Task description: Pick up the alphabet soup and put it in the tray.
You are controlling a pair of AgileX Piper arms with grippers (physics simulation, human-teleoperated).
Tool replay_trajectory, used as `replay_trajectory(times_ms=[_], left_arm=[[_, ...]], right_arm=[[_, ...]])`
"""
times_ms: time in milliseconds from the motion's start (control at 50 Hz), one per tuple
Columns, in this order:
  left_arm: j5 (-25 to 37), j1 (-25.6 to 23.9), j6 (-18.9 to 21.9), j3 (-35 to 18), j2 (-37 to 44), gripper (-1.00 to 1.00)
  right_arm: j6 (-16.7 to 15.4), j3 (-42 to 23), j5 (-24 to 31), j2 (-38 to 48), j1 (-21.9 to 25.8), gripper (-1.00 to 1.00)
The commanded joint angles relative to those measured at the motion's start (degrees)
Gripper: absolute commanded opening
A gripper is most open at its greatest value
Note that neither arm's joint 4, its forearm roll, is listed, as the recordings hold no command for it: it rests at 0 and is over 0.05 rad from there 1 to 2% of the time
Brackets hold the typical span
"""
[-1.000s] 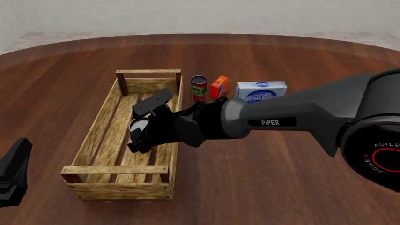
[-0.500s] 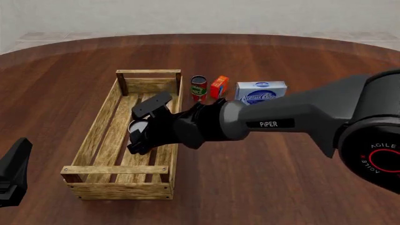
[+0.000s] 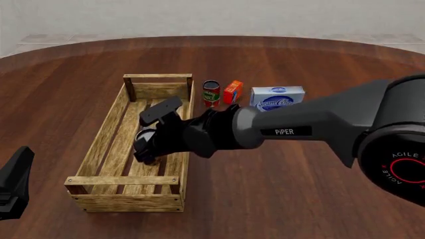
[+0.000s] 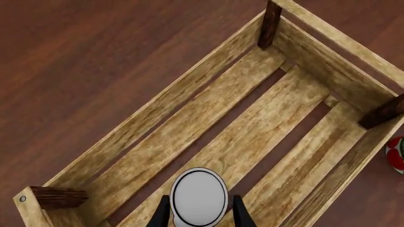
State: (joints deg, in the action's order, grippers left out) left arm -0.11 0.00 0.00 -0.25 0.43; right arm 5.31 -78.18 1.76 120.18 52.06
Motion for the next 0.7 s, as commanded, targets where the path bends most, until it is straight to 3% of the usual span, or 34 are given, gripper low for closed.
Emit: replay_trajectory(times_ms=[20,380,700], left_arm=[[0.0,0.0,0.0,0.0,0.0,1.0],[0.0,0.0,0.0,0.0,0.0,1.0],[0.0,0.0,0.0,0.0,0.0,1.0]], right_arm=[[1.9,-0.2,0.2,0.3,-0.7,1.0],[2.1,1.0,1.3,-5.0,-0.6,1.0],[-1.5,4.2,5.4,-20.1,-1.7,1.0]])
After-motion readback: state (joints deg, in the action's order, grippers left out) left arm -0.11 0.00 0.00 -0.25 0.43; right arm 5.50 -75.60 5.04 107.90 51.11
